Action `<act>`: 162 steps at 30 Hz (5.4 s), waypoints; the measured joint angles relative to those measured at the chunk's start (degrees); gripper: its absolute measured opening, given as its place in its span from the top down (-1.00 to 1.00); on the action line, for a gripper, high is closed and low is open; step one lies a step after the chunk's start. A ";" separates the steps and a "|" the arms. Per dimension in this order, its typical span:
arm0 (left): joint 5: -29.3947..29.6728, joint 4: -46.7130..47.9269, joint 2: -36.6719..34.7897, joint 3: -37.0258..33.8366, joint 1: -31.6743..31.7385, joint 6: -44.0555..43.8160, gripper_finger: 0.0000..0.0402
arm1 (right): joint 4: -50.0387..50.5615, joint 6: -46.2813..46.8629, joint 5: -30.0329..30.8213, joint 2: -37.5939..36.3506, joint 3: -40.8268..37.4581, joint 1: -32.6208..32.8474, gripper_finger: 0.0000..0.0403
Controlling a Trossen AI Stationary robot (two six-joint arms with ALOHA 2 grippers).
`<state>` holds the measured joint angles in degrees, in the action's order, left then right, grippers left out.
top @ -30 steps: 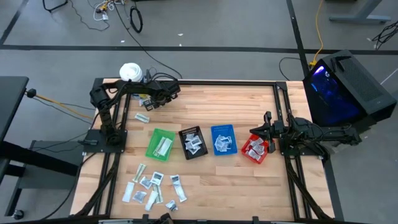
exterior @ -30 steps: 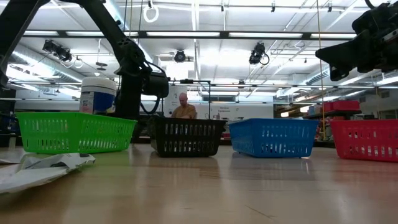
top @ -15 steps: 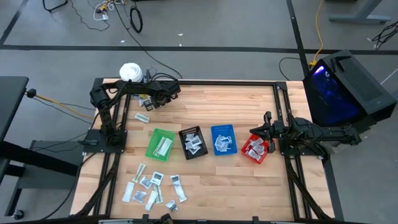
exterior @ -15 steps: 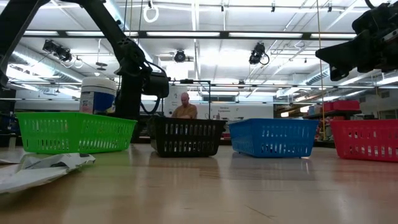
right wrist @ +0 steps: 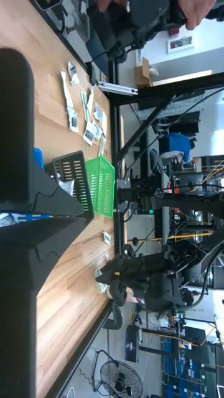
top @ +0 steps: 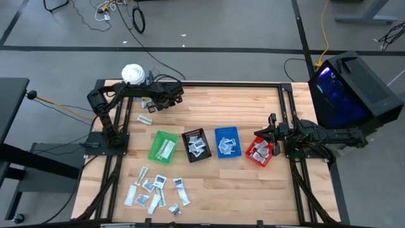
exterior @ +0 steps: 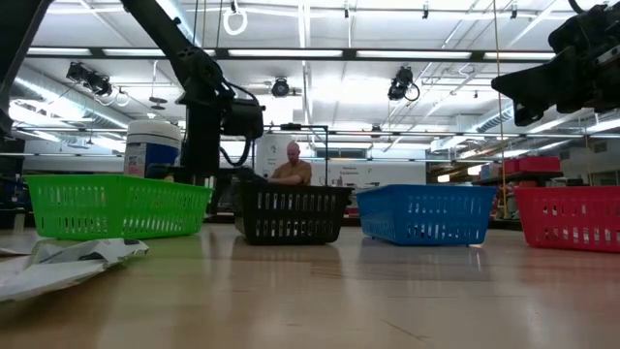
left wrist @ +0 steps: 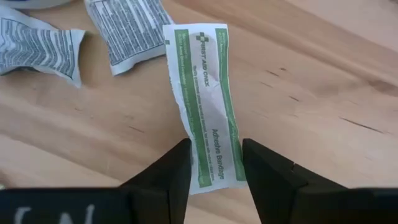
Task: Pick & Place First Aid Supplies
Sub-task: Put the bandage into the green basket, then put the towelette pack into the black basket
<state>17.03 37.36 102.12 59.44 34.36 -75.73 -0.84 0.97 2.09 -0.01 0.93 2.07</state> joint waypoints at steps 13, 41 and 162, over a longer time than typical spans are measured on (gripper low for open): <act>0.03 1.82 -9.90 0.11 -5.73 0.57 0.25 | 0.00 -0.01 0.00 0.00 0.00 0.00 0.89; -6.78 4.63 -30.05 0.20 -22.29 25.21 0.25 | 0.00 -0.02 0.00 0.00 0.00 0.00 0.89; -16.80 14.96 -22.11 8.85 -49.36 51.75 -0.37 | 0.02 0.00 0.00 0.00 0.00 0.00 0.89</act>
<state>0.23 52.32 80.01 68.29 -15.01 -23.98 -0.82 0.97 2.09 -0.01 0.93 2.07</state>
